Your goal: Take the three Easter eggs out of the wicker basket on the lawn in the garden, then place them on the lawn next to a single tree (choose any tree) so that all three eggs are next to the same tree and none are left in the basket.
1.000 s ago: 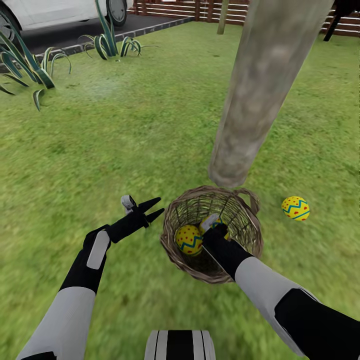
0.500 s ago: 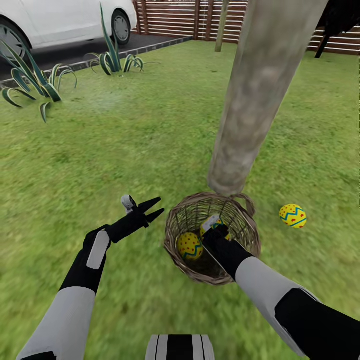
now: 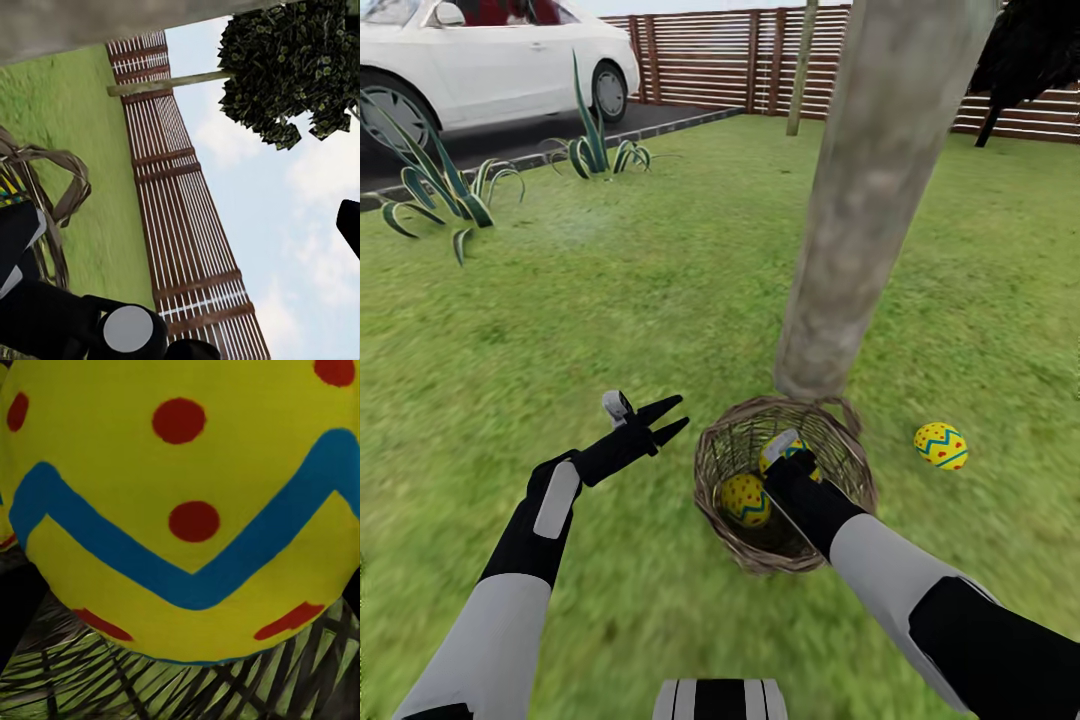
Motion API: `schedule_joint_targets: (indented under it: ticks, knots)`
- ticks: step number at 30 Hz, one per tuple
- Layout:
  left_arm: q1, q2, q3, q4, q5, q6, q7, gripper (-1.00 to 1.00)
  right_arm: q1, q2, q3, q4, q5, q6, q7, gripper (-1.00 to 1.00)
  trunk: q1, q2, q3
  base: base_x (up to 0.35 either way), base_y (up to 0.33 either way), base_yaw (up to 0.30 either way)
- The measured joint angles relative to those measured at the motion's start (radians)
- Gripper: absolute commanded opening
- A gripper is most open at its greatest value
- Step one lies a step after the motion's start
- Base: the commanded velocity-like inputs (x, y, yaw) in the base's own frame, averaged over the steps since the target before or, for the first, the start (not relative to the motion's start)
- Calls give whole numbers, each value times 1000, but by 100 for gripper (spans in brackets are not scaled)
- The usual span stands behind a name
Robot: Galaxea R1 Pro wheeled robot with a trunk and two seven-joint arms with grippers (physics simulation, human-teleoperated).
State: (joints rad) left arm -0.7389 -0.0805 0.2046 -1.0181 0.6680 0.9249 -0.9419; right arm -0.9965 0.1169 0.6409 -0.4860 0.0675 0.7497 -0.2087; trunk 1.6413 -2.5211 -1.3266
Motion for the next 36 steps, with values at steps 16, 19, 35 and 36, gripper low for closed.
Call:
schedule_joint_targets:
  ticks: [16,19,35,36]
  knots:
    - [0,0,-1,2,0,0,1,100,0,-4,-1,-4,2,-4,4,-100,-7,4,62,-121,0,0]
    - [0,0,-1,2,0,0,1,100,0,-5,-3,-7,1,-7,5,-100,-9,4,74,0,0,0]
    - [0,-1,-2,3,-2,-2,2,100,0,-100,-268,-87,2,-7,444,-100,-16,8,135,0,0,0]
    - [0,-1,-2,3,-2,-3,3,100,0,-106,-278,-87,2,-7,473,-100,-16,8,139,0,0,0]
